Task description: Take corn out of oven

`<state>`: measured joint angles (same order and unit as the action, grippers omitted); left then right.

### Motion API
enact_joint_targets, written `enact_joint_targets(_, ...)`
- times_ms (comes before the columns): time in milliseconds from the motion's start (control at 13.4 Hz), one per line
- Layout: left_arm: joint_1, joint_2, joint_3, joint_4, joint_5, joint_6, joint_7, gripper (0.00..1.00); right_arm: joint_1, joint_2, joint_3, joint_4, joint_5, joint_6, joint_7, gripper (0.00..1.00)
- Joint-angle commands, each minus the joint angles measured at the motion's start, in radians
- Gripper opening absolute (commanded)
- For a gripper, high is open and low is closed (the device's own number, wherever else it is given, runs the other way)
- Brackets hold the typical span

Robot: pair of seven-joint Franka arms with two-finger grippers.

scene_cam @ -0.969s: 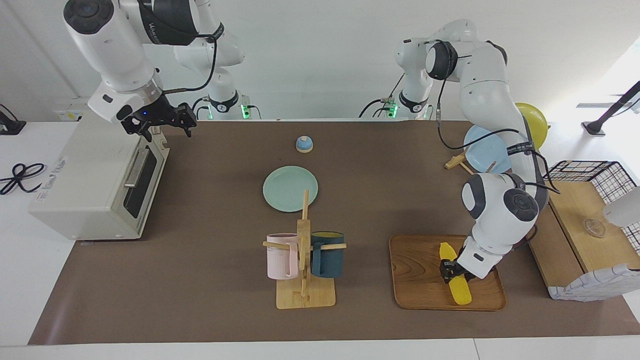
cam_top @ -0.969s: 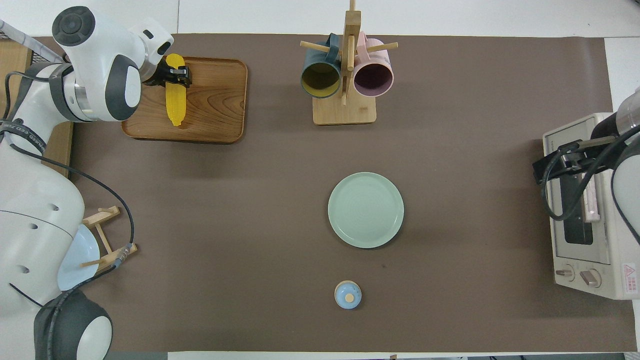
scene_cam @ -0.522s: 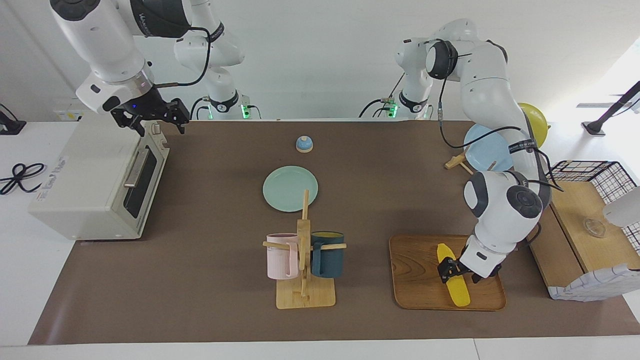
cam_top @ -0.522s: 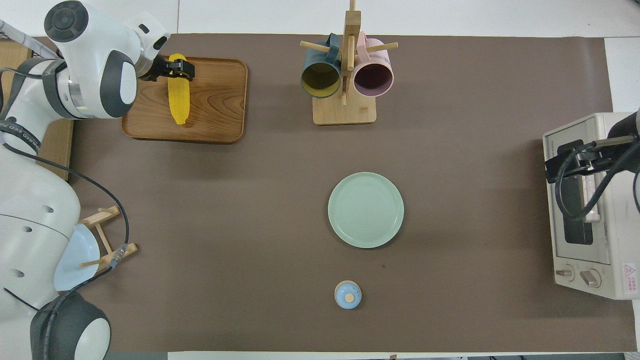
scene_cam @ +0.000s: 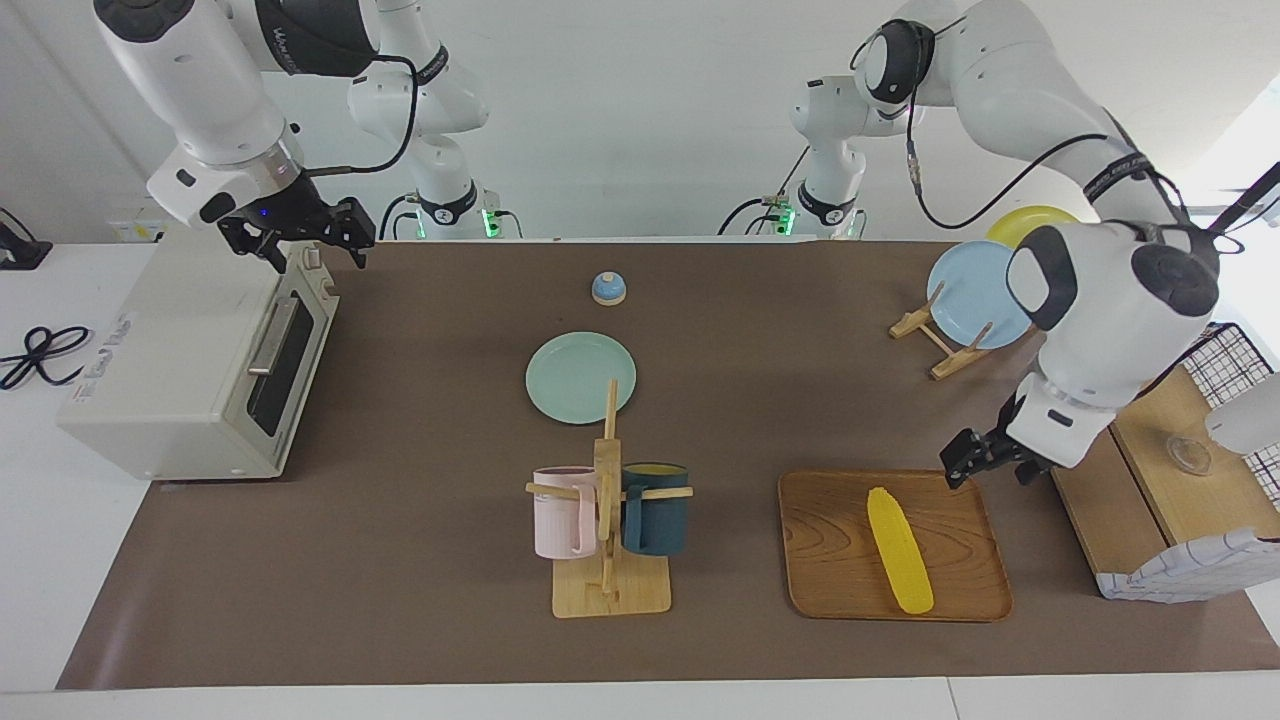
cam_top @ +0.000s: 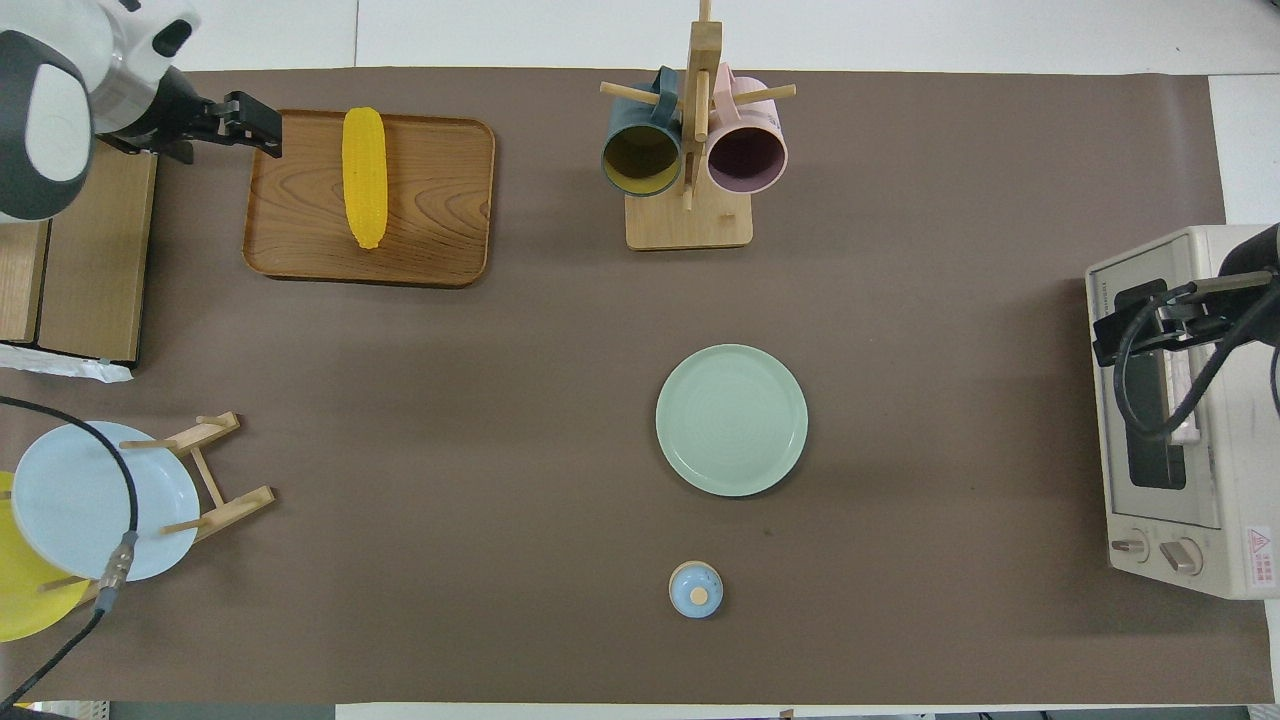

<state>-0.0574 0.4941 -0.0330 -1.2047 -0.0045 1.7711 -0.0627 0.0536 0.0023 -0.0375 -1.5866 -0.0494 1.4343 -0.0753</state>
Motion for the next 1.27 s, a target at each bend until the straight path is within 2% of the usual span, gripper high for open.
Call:
enact_joint_targets(0,-0.004,-0.159,0.007,-0.090,0.000,-0.151,-0.006,1.00,-0.009,-0.015,0.004,-0.013,0.025,-0.011,0.008,1.00)
enact_joint_targets(224,-0.004,-0.281,0.007,-0.136,0.000,-0.263,-0.006,1.00,-0.011,-0.015,0.004,-0.013,0.025,-0.011,0.008,1.00)
enact_joint_targets(447,-0.004,-0.429,0.007,-0.261,0.000,-0.311,-0.006,1.00,-0.009,-0.015,0.004,-0.013,0.025,-0.011,0.008,1.00)
enact_joint_targets(671,0.007,-0.540,0.007,-0.383,0.000,-0.326,-0.011,1.00,-0.011,-0.015,0.004,-0.013,0.025,-0.011,0.008,1.00)
enact_joint_targets(820,0.016,-0.574,0.005,-0.444,0.000,-0.322,-0.011,1.00,-0.011,-0.015,0.004,-0.013,0.025,-0.011,0.008,1.00)
enact_joint_targets(1192,0.016,-0.566,0.007,-0.460,-0.002,-0.211,-0.009,1.00,-0.011,-0.015,0.004,-0.013,0.025,-0.011,0.008,1.00)
